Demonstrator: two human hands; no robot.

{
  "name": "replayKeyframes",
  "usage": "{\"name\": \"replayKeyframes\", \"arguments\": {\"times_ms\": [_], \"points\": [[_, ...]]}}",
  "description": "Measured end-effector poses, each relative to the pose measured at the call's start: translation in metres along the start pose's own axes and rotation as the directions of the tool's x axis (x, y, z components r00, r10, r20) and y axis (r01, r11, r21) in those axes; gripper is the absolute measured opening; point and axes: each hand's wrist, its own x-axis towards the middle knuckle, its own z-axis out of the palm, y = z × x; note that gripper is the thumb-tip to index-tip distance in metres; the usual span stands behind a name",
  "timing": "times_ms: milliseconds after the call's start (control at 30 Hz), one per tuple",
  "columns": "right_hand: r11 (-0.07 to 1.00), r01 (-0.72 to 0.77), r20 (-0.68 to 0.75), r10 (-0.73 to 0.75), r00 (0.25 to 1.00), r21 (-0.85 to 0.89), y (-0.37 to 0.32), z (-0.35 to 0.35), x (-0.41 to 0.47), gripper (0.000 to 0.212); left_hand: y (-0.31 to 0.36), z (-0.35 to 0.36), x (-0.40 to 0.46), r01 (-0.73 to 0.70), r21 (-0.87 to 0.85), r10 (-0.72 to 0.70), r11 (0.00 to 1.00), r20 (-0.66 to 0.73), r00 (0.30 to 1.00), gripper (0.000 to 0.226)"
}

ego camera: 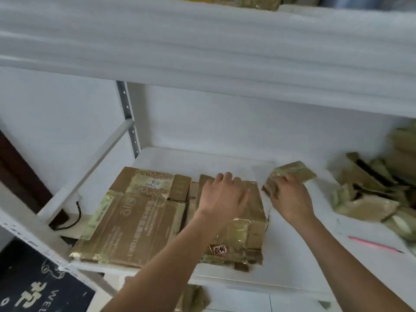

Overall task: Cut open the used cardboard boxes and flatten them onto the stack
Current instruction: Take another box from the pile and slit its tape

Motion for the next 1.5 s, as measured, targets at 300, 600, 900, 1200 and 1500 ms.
{"name": "replayKeyframes", "arguments": {"times_ms": [300, 600, 900, 1200, 1500], "points": [[0.964, 0.224, 0.315, -0.171, 0.933, -0.140, 0.101, 0.041, 0.064, 0.091, 0.092, 0.052, 0.045, 0.045, 0.073, -0.044, 0.996, -0.015, 0.999, 0.038], [0.864, 0.430, 0.156, -0.402, 0.902, -0.262, 0.119, 0.056, 0.078, 0.094, 0.126, 0.065, 0.035, 0.258, 0.090, -0.265, 0.962, 0.072, 0.962, 0.039], [0.466, -0.183, 0.122, 0.157, 0.980, 0.866, 0.167, 0.023, -0.018, 0.077, 0.163, 0.065, 0.018, 0.240, -0.100, -0.220, 0.966, 0.177, 0.959, 0.047], [0.215, -0.662, 0.617, 0.242, 0.748, 0.718, 0.221, 0.003, -0.103, 0.063, 0.238, 0.100, 0.000, 0.300, -0.533, 0.017, 0.791, 0.509, 0.861, 0.071], [0.356, -0.535, 0.489, 0.217, 0.845, 0.766, 0.252, 0.029, -0.101, 0.032, 0.255, 0.115, 0.002, 0.752, -0.533, -0.321, 0.388, 0.687, 0.652, 0.041]]}}
